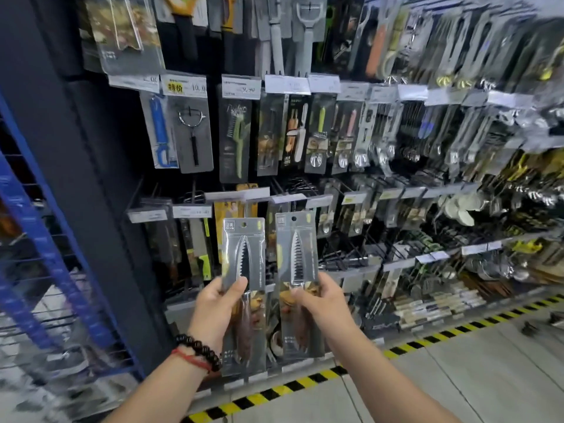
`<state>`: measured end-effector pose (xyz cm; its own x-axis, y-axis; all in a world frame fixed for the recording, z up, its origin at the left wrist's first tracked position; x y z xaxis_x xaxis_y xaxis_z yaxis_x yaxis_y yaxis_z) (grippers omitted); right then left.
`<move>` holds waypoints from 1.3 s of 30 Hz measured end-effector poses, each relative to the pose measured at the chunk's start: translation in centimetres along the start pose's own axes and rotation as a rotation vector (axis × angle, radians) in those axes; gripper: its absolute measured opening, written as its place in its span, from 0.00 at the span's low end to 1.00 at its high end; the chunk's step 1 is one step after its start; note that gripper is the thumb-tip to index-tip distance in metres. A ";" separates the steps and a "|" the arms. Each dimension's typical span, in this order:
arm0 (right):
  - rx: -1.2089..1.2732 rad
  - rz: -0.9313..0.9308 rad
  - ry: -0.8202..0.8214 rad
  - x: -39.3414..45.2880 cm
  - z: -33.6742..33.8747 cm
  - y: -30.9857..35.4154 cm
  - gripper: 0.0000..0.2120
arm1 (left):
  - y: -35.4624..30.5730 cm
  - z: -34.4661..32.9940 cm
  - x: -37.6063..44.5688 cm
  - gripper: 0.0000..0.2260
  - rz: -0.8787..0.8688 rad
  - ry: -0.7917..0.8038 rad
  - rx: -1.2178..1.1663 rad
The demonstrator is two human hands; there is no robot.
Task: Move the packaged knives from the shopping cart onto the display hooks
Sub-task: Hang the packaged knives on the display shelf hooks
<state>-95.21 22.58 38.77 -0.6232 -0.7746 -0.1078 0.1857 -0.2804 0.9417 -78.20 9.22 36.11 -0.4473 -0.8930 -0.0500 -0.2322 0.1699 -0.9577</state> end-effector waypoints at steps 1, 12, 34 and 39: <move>-0.022 -0.009 0.008 1.6 -0.5 0.0 0.33 | 0.4 0.3 1.6 0.51 0.004 -0.008 0.004; -0.154 -0.214 0.103 13.4 -4.8 -4.2 0.27 | 5.5 2.8 12.5 0.47 0.175 0.013 0.064; 0.110 -0.277 0.165 24.0 -7.5 -6.5 0.05 | 6.8 0.8 15.8 0.08 0.313 -0.127 0.072; 0.161 -0.216 0.138 26.0 -6.7 -6.5 0.17 | 7.0 -1.2 16.8 0.07 0.328 -0.113 0.065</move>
<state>-107.54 0.52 27.74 -0.5240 -0.7796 -0.3431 -0.0693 -0.3624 0.9294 -88.38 -4.07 28.89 -0.3899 -0.8361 -0.3858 -0.0346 0.4320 -0.9012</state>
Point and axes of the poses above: each hand's wrist, its own x-axis towards the middle knuckle, its own z-axis out of the back of the hand, y = z × x, the point moved 6 cm from there along x, towards the middle knuckle, and after that the axes turned 9 degrees about -x, right-handed, at the moved point
